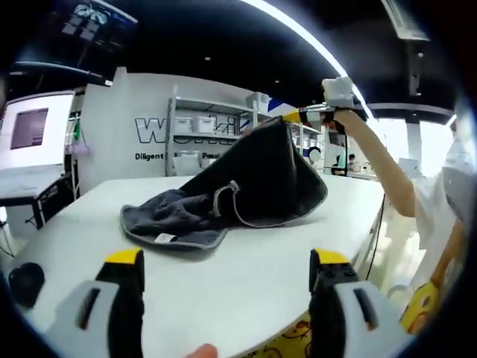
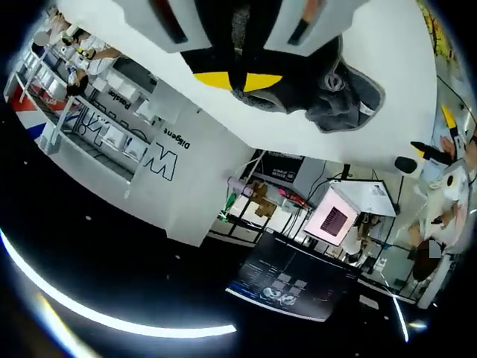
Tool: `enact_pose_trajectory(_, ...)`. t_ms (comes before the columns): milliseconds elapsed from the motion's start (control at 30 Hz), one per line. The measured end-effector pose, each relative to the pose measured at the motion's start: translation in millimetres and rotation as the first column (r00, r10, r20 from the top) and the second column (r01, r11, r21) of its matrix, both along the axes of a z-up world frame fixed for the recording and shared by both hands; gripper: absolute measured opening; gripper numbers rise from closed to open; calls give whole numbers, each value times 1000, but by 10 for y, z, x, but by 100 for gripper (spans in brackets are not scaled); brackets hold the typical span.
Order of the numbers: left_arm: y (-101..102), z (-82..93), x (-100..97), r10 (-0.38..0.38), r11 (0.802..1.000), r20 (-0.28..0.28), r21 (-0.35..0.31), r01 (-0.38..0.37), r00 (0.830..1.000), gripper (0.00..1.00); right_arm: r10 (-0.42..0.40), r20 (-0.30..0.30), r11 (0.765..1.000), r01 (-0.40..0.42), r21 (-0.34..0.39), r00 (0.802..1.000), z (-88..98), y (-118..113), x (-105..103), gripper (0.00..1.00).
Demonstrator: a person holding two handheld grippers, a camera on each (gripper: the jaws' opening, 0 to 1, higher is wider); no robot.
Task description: Fold the towel on the table until its edges align and the towel forms a compact rectangular stack.
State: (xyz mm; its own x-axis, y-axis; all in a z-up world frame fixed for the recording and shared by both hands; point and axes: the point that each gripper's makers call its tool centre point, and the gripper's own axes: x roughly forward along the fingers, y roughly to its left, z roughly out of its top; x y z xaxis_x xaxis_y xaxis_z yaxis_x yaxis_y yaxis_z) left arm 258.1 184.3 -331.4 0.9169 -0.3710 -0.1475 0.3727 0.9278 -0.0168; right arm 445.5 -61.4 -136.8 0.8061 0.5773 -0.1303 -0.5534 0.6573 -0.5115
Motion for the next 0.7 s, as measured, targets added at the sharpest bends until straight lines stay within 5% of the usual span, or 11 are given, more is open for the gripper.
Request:
enact_pose_trajectory(400, -30, -22, 16, -7, 1000, -7, -3, 7, 1000, 96, -27, -5, 1000, 27, -16, 1000, -46, -87, 92, 3)
enact_pose_trajectory(700, -20, -51, 27, -2, 1000, -16, -4, 2, 1000, 96, -116, -16, 993, 115, -41, 993, -141, -334, 393, 3)
